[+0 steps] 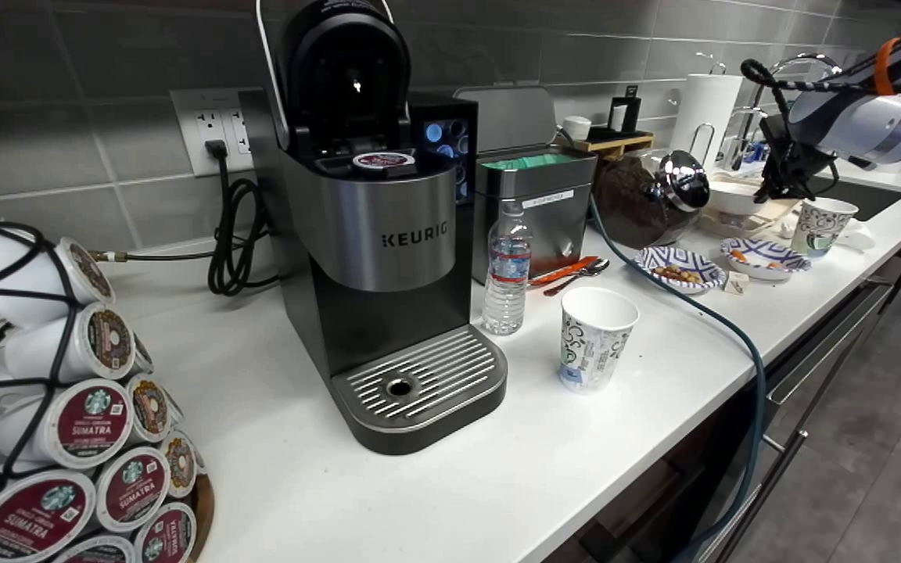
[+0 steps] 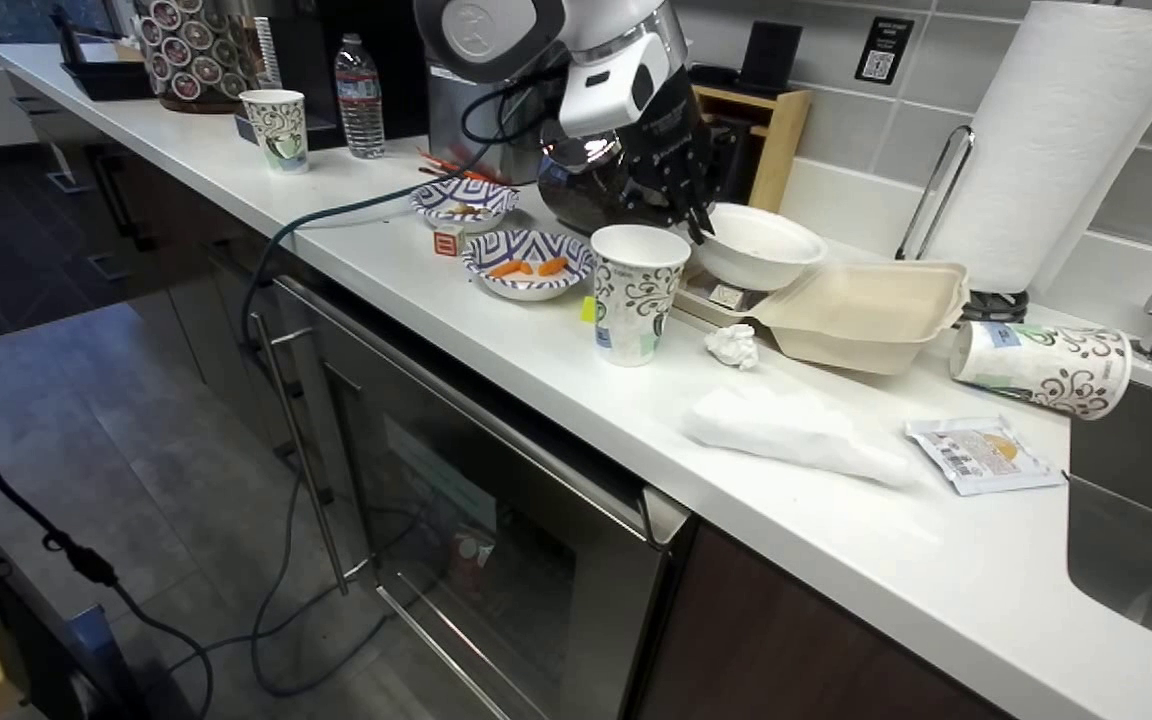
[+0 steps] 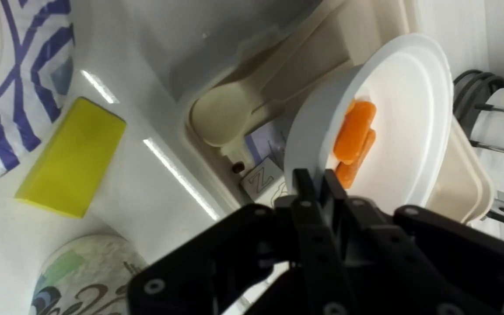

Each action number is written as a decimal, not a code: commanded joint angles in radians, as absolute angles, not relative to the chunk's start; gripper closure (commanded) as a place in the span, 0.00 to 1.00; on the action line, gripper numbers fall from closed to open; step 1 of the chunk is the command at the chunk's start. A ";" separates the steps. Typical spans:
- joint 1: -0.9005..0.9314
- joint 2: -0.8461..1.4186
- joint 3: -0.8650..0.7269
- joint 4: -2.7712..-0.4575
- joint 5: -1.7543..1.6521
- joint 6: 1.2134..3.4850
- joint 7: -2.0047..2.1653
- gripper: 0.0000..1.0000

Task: Put the bowl in the pack

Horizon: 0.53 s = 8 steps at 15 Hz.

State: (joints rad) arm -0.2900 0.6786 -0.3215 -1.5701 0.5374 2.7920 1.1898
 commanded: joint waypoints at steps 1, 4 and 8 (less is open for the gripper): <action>-0.310 0.745 -0.324 -1.483 0.475 2.725 1.283 0.98; -0.326 0.729 -0.293 -1.462 0.463 2.690 1.276 0.98; -0.332 0.719 -0.268 -1.445 0.457 2.663 1.259 0.98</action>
